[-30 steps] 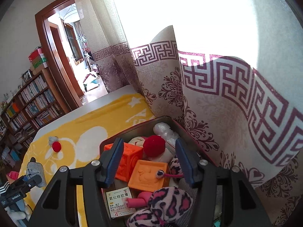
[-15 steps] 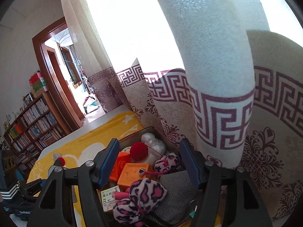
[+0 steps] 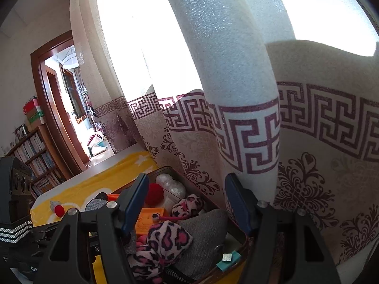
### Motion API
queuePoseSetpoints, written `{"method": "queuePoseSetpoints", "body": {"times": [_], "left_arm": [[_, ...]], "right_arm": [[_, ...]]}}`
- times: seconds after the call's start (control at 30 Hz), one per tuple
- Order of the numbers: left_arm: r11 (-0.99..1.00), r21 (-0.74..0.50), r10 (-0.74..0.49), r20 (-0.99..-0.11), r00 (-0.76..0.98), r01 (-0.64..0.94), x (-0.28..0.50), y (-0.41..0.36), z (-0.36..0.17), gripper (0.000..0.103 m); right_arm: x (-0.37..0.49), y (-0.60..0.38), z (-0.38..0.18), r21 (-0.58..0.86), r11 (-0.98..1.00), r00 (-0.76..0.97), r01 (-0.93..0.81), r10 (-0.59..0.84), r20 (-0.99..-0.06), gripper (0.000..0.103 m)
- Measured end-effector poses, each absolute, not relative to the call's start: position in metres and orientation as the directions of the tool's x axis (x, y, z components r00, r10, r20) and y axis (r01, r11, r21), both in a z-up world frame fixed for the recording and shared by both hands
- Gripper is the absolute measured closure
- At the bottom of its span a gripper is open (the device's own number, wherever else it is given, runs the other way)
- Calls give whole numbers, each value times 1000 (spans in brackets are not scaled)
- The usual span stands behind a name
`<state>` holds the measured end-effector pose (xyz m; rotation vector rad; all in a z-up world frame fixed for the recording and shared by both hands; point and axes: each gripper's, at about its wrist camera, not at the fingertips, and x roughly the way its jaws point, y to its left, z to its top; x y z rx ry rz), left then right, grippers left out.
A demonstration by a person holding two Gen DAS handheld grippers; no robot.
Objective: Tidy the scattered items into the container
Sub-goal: 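Carry the sock and red ball to the red tin and release both inside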
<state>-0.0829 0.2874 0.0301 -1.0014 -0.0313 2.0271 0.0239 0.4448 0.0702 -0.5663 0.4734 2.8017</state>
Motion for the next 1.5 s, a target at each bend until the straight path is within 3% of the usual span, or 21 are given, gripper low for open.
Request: {"method": "queuePoseSetpoints", "body": {"times": [0.23, 0.5, 1.5], "left_arm": [[-616, -395, 715, -643, -274, -681, -92, 300, 19, 18], [-617, -428, 721, -644, -256, -661, -92, 290, 15, 6], [-699, -446, 696, -605, -388, -559, -88, 192, 17, 1]], "right_arm": [[28, 445, 73, 268, -912, -900, -310, 191, -391, 33], [28, 444, 72, 271, -913, -901, -305, 184, -392, 32], [25, 400, 72, 211, -944, -892, -253, 143, -429, 29]]}}
